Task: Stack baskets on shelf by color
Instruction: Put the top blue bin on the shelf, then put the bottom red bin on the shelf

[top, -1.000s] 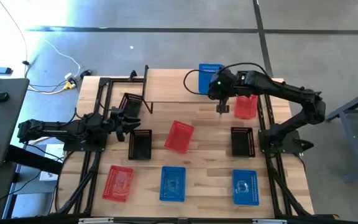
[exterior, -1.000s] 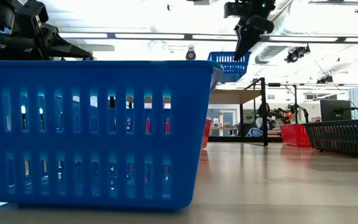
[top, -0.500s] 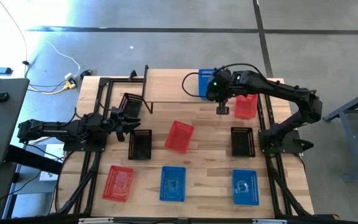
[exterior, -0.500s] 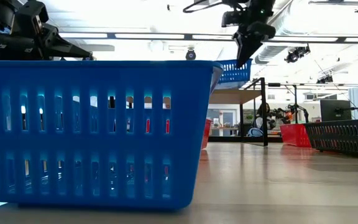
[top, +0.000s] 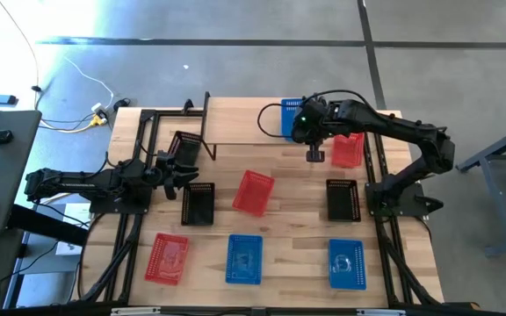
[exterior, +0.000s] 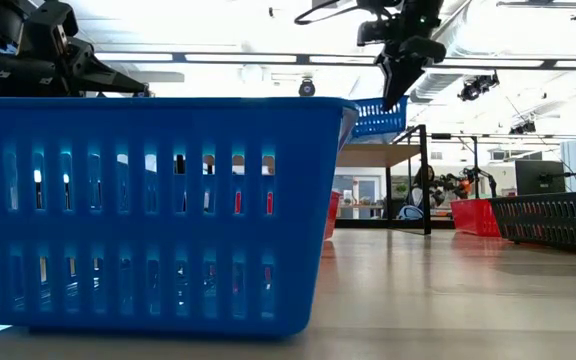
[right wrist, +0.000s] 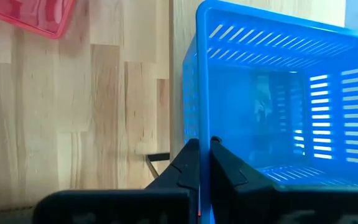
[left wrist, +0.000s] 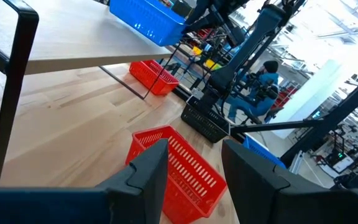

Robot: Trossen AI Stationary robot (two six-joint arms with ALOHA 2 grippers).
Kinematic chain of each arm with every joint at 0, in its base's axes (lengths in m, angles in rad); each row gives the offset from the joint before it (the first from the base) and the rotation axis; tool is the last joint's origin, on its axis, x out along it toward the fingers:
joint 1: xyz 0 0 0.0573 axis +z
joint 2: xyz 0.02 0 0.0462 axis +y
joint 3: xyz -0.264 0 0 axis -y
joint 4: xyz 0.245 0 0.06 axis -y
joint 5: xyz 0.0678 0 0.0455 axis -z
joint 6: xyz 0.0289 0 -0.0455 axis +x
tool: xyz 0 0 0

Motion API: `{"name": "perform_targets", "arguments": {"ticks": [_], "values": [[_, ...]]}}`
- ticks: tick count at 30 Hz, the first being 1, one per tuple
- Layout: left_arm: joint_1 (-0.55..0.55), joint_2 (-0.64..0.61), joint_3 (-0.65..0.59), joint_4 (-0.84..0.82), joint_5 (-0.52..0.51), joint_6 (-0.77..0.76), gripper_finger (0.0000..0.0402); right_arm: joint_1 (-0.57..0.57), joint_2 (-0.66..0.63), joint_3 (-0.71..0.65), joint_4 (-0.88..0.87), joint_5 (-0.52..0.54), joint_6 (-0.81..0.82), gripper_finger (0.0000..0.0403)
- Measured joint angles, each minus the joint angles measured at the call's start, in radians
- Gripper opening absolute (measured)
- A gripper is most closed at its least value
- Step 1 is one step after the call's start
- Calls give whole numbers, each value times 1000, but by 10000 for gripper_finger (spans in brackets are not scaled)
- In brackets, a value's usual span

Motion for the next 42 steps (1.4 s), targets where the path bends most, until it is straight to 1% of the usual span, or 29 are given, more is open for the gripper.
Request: {"name": "perform_targets", "arguments": {"ticks": [3, 7, 10, 14, 20, 22, 27, 30, 33, 36, 39, 42], "values": [[0, 0, 0, 0, 0, 0, 140, 0, 0, 0, 1, 17, 0, 23], [0, 0, 0, 0, 0, 0, 140, 0, 0, 0, 1, 69, 8, 50], [0, 0, 0, 0, 0, 0, 140, 0, 0, 0, 2, 59, 15, 63], [0, 0, 0, 0, 0, 0, 140, 0, 0, 0, 2, 50, 21, 68], [0, 0, 0, 1, 0, 0, 140, 19, -1, 0, -6, 48, 95, 69], [0, 0, 0, 17, 0, 0, 140, 37, -2, 0, -18, 77, 116, 69], [0, -1, 1, 47, 3, -42, 140, 85, -2, 0, -36, 199, 188, 69], [0, 0, 1, 47, 14, -67, 140, 111, -2, 0, -36, 230, 191, 69], [0, 0, 8, 42, 47, -97, 140, 134, -2, 0, -38, 271, 199, 69], [0, 0, 40, 42, 126, -113, 140, 159, -2, 1, -43, 331, 270, 69], [0, 0, 82, 38, 216, -86, 140, 185, -2, 2, -44, 336, 336, 69], [0, 0, 137, -1, 273, -65, 140, 212, -2, 2, -44, 335, 403, 69]]}}
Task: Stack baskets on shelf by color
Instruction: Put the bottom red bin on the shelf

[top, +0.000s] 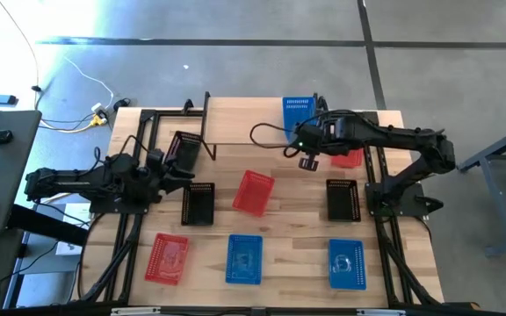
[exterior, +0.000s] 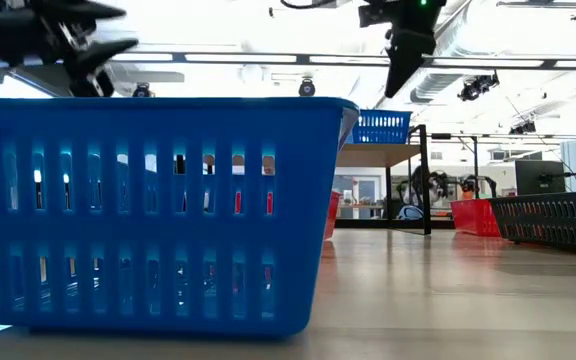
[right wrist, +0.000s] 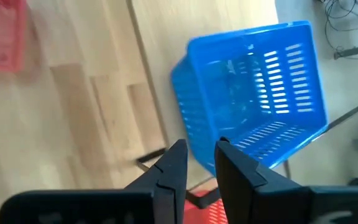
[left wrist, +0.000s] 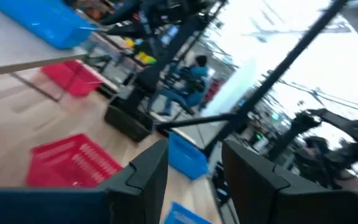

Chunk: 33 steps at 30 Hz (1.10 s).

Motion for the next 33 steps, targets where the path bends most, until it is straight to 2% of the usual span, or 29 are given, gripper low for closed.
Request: {"name": "perform_targets", "arguments": {"ticks": [5, 11, 19, 28, 33], "values": [[0, 18, 128, -191, 71, -5, 140, 32, 0, 0, 0, -2, 134, 69], [0, 101, 300, -408, 194, -6, 140, 59, 0, 0, 0, -11, 218, 69], [-29, 244, 469, -510, 316, -41, 140, 59, 0, 0, 0, -14, 260, 69], [-225, 427, 602, -523, 318, -131, 140, 53, 0, 0, -19, -14, 205, 69], [-382, 524, 662, -626, 310, -137, 140, 37, 0, 0, -19, -21, 196, 69]]}}
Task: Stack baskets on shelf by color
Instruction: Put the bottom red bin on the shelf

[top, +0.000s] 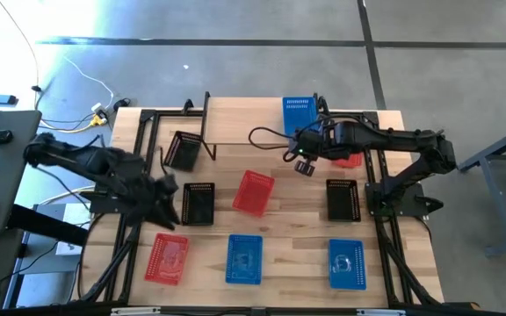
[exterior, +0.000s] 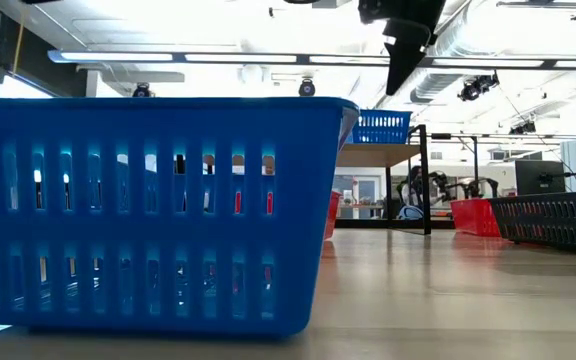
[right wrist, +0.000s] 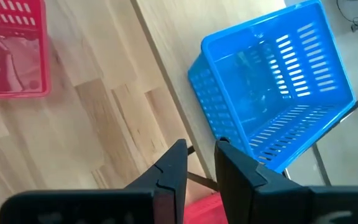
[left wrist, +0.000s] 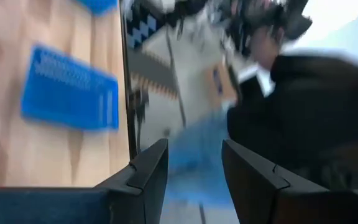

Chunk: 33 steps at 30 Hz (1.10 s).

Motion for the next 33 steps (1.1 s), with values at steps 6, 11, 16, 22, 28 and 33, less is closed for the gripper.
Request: {"name": "perform_targets", "arguments": {"ticks": [6, 11, 16, 22, 28, 33], "values": [[-195, 95, 2, -27, -7, -50, 140, -24, 0, 0, -9, -41, -15, 69], [-337, 167, 2, -54, -90, -104, 140, -33, 0, 0, -10, -52, -20, 69], [-442, 235, 2, -79, -160, -165, 140, -33, 0, 0, -10, -51, -23, 69], [-537, 317, 2, -84, -188, -228, 140, -33, 0, 0, -11, -51, -23, 69], [-600, 409, 2, -94, -207, -297, 140, -33, 0, 0, -11, -51, -23, 69], [-642, 474, 2, -93, -243, -351, 140, -33, 0, 0, -11, -51, -23, 69]]}}
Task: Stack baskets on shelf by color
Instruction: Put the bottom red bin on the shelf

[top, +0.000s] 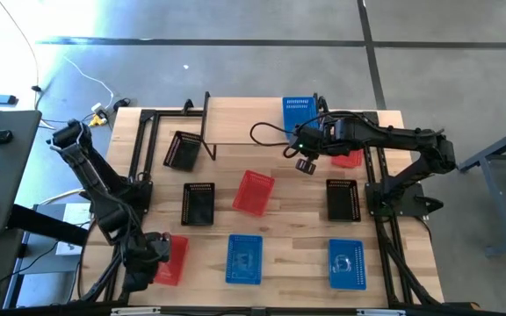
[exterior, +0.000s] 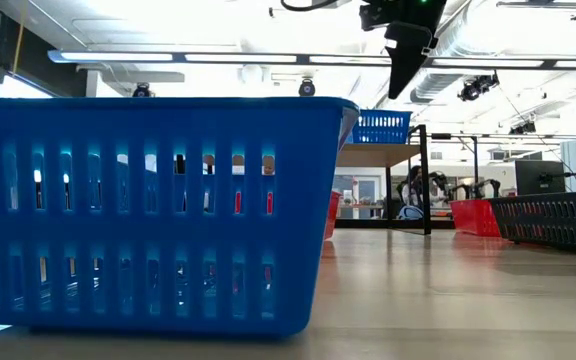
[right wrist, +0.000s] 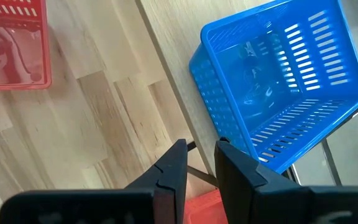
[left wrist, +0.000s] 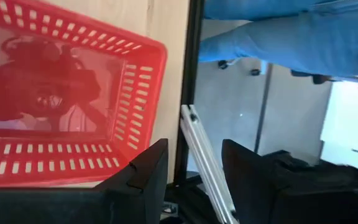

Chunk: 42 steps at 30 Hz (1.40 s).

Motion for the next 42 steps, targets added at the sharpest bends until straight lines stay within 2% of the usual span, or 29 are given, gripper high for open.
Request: {"name": "perform_targets", "arguments": {"ticks": [10, 20, 42], "values": [[-38, 93, 0, 0, -50, -61, 140, 0, 0, 0, 0, -45, 0, 69], [-76, 145, 0, 5, -51, -103, 140, 0, 0, 0, 0, -40, 0, 69], [-77, 313, 0, 62, -49, -128, 136, 0, 0, 0, 0, -39, -34, 69]]}}
